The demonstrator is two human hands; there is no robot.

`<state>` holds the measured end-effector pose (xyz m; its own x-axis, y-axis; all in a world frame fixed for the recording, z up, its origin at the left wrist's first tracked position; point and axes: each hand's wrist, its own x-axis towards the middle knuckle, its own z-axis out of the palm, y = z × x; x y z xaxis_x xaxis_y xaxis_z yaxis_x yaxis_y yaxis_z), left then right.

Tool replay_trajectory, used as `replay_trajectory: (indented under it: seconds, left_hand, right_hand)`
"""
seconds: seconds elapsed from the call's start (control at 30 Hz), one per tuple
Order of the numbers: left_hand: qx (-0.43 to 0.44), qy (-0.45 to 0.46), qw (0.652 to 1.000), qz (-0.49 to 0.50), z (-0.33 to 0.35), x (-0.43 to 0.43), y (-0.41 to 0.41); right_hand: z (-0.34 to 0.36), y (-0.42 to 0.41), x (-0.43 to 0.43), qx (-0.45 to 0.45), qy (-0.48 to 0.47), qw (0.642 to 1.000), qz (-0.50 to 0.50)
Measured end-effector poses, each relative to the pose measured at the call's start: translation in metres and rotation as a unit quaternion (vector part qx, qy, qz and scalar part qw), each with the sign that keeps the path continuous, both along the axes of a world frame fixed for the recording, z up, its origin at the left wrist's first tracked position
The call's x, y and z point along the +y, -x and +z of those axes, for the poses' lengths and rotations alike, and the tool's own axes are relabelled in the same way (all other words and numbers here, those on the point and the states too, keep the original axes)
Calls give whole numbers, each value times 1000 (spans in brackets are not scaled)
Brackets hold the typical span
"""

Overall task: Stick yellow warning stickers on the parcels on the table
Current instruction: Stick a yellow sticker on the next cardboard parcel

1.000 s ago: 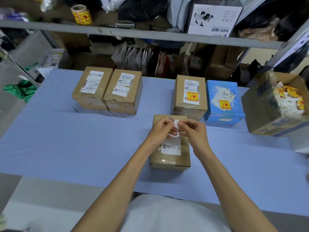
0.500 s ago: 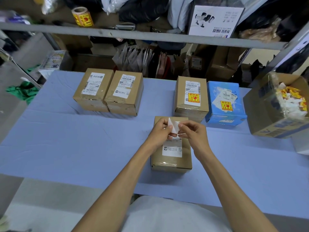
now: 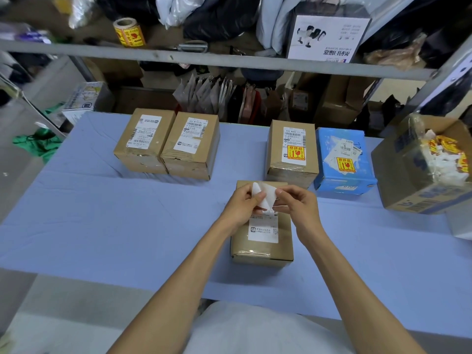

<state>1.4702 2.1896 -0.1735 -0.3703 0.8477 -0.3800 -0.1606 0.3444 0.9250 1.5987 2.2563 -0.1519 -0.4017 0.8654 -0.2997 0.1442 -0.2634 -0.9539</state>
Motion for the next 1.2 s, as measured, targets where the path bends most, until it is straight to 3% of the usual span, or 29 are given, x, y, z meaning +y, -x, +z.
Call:
replay_trajectory:
  seconds: [0.4,0.6,0.73,1.07,1.2]
  left_hand:
    - [-19,19,999,33,7,-4,4]
    - [14,23,996,83,4,-4,5]
    - [83,46,993,68,4,-7,5]
    - [70,59,995,24,-1,-10,-1]
    - [36,59,996,55,0,-8,2]
  right_hand:
    - [-1,-5,11,-17,-12,997,-78]
    - [-4,-5,7,-24,-8,995,-95]
    - [-6,-4,3,-28,-4,995,-94]
    - [-8,-3,3,-50,-16,994,-97]
    - [-10,-5,3,-62,-30,993,-93]
